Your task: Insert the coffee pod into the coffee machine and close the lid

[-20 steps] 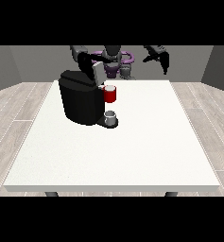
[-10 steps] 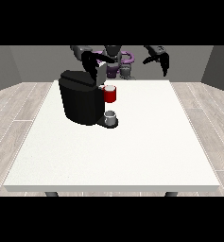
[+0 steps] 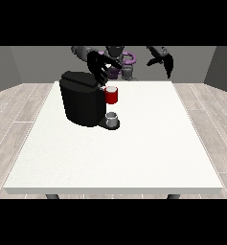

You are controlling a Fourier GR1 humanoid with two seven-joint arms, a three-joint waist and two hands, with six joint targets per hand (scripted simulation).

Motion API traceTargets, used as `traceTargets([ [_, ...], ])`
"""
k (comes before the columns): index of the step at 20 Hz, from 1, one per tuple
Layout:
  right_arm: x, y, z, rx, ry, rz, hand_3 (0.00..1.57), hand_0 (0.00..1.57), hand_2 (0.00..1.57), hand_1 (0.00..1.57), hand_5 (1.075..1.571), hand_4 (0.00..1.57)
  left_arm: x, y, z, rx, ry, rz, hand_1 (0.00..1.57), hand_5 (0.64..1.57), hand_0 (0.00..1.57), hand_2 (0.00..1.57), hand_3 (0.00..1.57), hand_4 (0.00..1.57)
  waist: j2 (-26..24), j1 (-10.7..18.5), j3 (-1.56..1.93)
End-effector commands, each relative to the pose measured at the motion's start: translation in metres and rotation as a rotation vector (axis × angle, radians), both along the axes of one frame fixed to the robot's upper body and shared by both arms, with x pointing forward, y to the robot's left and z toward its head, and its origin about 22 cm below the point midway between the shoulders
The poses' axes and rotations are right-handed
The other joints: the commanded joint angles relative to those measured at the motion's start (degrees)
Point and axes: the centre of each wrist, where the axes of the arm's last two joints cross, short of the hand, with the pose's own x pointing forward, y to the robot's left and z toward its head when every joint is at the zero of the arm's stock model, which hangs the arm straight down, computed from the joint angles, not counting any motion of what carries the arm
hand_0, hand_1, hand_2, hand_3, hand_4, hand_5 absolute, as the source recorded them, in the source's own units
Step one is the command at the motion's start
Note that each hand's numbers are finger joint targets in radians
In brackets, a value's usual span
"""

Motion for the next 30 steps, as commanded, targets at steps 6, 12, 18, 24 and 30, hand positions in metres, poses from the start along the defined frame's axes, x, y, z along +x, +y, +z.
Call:
traceTargets([
  [6,-0.006,0.039,0.059,-0.011,-0.2,0.124,0.0,0.0,0.0,0.0,1.571,0.1,0.007,-0.023,0.015,0.005,-0.052,-0.103,0.0,1.571,0.0,0.0,0.0,0.42,2.5,9.3,-1.07],
  [12,-0.019,0.036,0.095,-0.051,-0.23,0.08,0.0,0.0,0.0,0.0,1.571,0.0,0.019,-0.025,0.027,0.007,-0.088,-0.136,0.0,1.571,0.0,0.0,0.0,0.37,6.1,12.7,-1.14],
  [18,-0.019,0.048,0.124,-0.101,-0.345,0.132,0.0,0.0,0.0,0.0,1.571,0.0,0.034,-0.029,0.061,-0.021,-0.169,-0.171,0.0,1.571,0.0,0.0,0.0,0.35,11.0,14.2,-1.16],
  [24,-0.005,0.05,0.144,-0.024,-0.376,0.142,0.0,0.0,0.0,0.0,1.571,0.0,0.023,-0.041,0.044,-0.01,-0.185,-0.177,0.0,1.571,0.0,0.0,0.0,0.31,13.2,14.5,-1.16],
  [30,0.011,0.053,0.136,-0.019,-0.37,0.164,0.0,0.0,0.0,0.0,1.571,0.1,0.03,-0.038,0.082,-0.006,-0.21,-0.187,0.0,1.571,0.0,0.0,0.0,0.35,13.8,14.8,-1.14],
])
